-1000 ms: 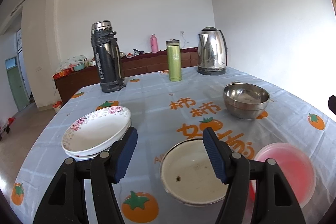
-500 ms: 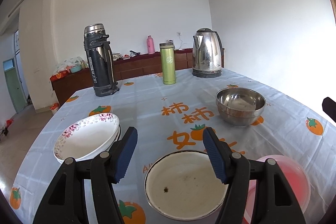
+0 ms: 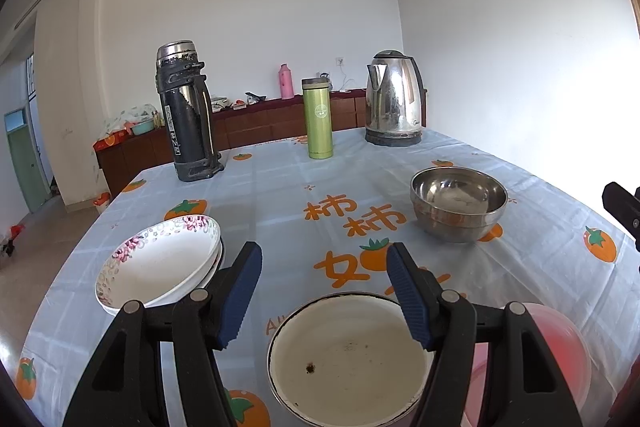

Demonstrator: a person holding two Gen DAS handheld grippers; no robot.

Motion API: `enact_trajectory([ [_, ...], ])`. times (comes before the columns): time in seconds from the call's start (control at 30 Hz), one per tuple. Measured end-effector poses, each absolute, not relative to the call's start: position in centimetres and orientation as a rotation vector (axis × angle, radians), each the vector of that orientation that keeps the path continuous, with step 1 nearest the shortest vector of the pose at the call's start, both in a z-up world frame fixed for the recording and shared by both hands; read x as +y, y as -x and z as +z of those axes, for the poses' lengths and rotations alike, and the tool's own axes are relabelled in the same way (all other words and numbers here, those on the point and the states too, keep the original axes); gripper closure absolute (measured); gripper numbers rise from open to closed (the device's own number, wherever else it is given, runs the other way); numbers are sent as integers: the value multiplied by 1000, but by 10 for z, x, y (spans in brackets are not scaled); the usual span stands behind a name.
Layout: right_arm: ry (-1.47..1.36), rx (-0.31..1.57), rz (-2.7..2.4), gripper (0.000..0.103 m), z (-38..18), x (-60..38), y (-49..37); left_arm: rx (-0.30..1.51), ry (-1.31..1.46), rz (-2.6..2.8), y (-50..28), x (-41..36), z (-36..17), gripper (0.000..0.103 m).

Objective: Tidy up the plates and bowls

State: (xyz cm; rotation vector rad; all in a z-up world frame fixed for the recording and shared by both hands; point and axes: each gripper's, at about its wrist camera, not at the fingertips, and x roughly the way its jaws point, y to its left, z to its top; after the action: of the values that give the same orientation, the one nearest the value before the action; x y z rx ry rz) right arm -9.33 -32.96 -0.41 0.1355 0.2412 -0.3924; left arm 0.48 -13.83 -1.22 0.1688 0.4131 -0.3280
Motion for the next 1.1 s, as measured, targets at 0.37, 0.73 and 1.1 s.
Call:
enact_trajectory([
  [0.37, -125, 236, -388, 18, 1, -329, 87, 413, -173, -329, -6, -140, -12, 36],
  [0.73, -117, 233, -404, 18, 2, -339, 81, 426, -160, -334, -18, -140, -8, 36],
  [1.1, -147, 250, -396, 18, -1, -356, 73, 476, -140, -341, -37, -138, -5, 36],
])
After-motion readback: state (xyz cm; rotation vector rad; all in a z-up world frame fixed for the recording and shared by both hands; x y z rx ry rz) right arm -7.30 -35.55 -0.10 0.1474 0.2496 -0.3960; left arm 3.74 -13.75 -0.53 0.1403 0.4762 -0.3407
